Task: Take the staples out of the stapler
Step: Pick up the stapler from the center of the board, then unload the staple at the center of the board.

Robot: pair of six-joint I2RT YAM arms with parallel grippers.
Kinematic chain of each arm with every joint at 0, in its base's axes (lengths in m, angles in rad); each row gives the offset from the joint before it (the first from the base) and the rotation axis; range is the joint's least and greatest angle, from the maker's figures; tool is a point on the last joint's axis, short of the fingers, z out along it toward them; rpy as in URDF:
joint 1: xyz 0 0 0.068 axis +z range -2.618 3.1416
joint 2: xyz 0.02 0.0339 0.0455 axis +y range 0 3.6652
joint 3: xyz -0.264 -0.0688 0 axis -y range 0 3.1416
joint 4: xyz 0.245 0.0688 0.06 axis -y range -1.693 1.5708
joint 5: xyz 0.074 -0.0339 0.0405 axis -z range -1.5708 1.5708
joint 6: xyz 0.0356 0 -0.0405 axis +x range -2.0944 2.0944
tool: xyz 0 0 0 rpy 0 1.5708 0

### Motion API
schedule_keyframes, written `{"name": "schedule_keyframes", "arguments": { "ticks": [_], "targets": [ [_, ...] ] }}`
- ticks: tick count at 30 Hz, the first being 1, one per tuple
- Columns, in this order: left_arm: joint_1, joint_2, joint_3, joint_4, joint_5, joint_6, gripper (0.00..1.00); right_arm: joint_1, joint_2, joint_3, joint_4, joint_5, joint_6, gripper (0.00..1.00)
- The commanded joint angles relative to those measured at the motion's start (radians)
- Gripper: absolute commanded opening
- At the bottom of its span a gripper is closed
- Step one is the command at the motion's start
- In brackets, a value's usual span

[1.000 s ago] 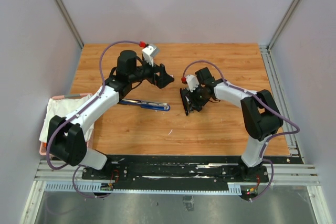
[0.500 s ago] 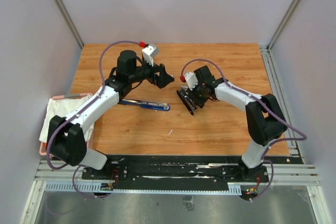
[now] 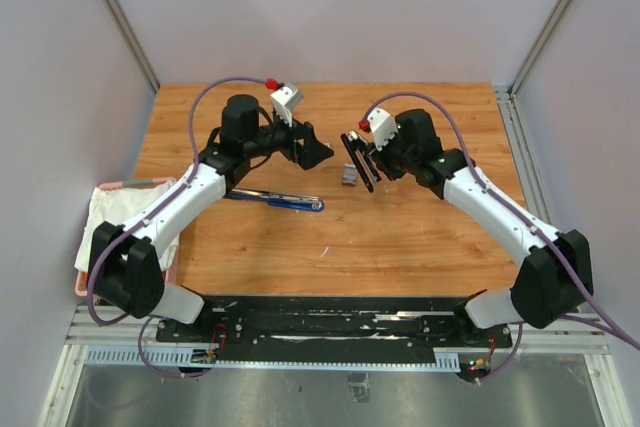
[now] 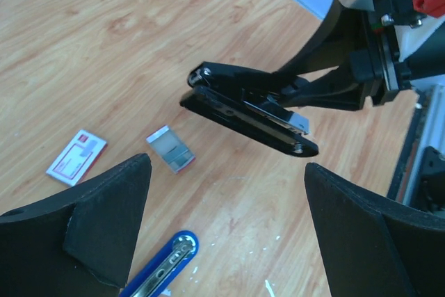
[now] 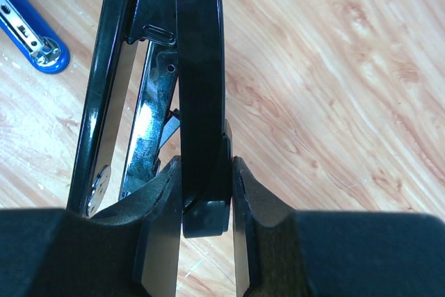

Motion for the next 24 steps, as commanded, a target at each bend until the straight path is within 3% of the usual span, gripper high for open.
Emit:
{"name": "schedule_keyframes", "arguments": {
  "ticks": [1,9,24],
  "targets": [
    [0.007,-0.016,0.048,0.032,0.144,-0.063,0.98,-0.017,-0.07,0.029,0.086,0.042,0.03,0.01],
    [-0.001,0.039,0.01,0.231,0.273,-0.287,0.98,-0.021,-0.137,0.035,0.148,0.051,0.115,0.01],
    [-0.12,0.144,0.013,0.433,0.338,-0.464,0.98,-0.025,-0.235,-0.01,0.195,0.027,0.218,0.01]
  ]
}}
